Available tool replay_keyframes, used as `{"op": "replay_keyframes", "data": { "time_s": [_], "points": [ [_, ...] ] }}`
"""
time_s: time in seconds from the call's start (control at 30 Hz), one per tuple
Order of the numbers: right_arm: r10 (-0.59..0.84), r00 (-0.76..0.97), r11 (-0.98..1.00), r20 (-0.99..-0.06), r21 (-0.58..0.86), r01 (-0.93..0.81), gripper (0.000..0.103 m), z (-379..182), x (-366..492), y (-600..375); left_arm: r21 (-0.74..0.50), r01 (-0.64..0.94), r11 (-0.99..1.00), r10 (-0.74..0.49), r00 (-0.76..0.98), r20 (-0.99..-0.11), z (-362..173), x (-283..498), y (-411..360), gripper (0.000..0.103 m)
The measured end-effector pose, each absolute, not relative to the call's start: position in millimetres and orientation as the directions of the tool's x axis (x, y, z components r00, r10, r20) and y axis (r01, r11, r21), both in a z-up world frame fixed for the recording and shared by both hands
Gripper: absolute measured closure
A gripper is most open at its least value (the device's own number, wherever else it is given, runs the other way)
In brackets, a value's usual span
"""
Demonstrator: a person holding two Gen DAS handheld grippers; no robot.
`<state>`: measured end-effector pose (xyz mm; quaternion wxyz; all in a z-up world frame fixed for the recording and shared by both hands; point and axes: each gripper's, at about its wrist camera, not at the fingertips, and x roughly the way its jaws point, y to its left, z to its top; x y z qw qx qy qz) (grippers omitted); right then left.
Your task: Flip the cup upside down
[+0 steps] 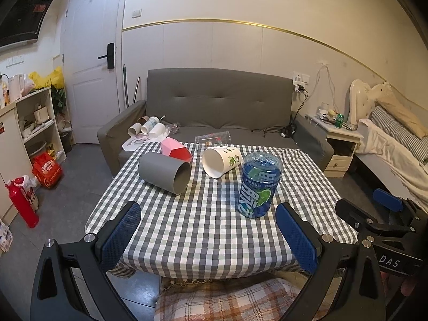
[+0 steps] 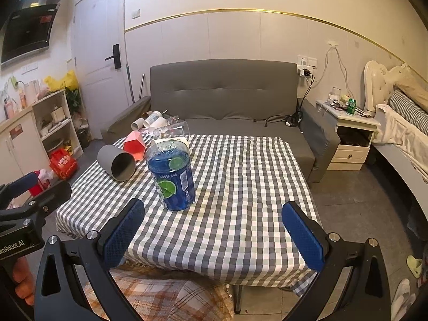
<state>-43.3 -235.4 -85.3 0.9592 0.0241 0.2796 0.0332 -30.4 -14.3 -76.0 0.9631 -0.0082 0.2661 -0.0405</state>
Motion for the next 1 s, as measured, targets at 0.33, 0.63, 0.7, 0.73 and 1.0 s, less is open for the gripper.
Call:
{"op": "replay_keyframes", "data": {
  "time_s": [0.33, 0.63, 0.7, 0.73, 1.0],
  "points": [
    [0.076, 0.835, 0.997, -0.545, 0.058, -0.052, 0.0, -86.5, -41.9, -233.6, -0.044, 0.068, 0.997, -0.081, 0.855, -0.512, -74.7, -30.7, -13.5, 0.0],
    [0.075, 0.83, 0.997, -0.553, 0.056, -0.053, 0.0, -89.6, -39.8, -232.2, -0.041, 0.074, 0.996, -0.085, 0.853, -0.515, -75.3, -30.1, -14.7, 0.0],
    [0.076, 0.829, 0.997, -0.554, 0.056, -0.054, 0.0, -90.1, -39.0, -232.0, -0.04, 0.077, 0.996, -0.087, 0.852, -0.516, -76.0, -30.1, -14.8, 0.0],
    [0.076, 0.828, 0.997, -0.555, 0.055, -0.054, 0.0, -90.4, -39.0, -232.0, -0.039, 0.079, 0.996, -0.088, 0.852, -0.517, -75.8, -29.7, -14.9, 0.0],
    [0.076, 0.822, 0.997, -0.564, 0.056, -0.054, 0.0, -93.3, -37.8, -232.1, -0.036, 0.089, 0.995, -0.094, 0.852, -0.515, -75.7, -30.1, -16.5, 0.0]
  ]
}}
